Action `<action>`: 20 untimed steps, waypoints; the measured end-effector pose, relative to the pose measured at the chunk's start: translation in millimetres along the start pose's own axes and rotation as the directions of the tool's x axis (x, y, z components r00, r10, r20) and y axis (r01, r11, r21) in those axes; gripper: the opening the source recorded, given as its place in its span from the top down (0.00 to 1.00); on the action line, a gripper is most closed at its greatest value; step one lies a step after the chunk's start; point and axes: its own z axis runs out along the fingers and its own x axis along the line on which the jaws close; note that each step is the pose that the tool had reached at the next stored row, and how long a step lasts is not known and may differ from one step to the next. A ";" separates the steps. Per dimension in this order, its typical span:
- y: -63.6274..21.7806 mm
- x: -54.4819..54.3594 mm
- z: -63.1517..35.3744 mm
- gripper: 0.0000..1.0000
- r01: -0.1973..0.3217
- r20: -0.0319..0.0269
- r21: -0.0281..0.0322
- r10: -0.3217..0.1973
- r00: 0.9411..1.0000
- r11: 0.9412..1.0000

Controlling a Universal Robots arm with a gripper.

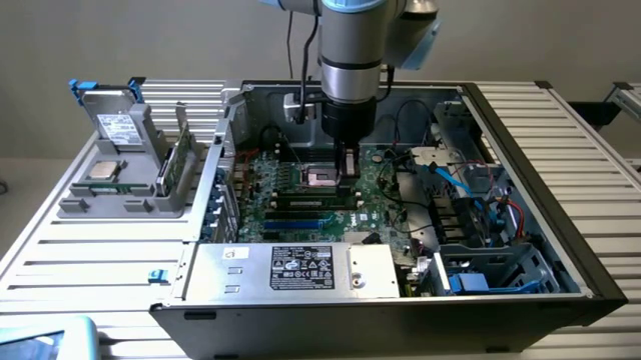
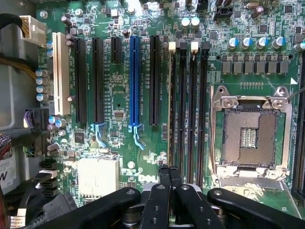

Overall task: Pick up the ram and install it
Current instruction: 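Press down the ram until it locks into place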

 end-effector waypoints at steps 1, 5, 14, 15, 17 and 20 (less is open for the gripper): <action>-0.2 -0.1 0.6 0.89 0.000 0.001 0.000 0.000 1.000 1.000; -0.2 -0.3 2.0 0.89 0.000 0.012 0.000 0.000 1.000 1.000; 0.0 0.8 2.8 0.89 0.000 0.016 0.000 0.000 1.000 1.000; 0.0 0.8 2.8 0.89 0.000 0.016 0.000 0.000 1.000 1.000; 0.1 1.1 2.9 0.89 0.000 0.016 0.000 0.000 1.000 1.000; 0.3 1.0 4.0 0.89 0.000 0.016 0.000 0.000 1.000 1.000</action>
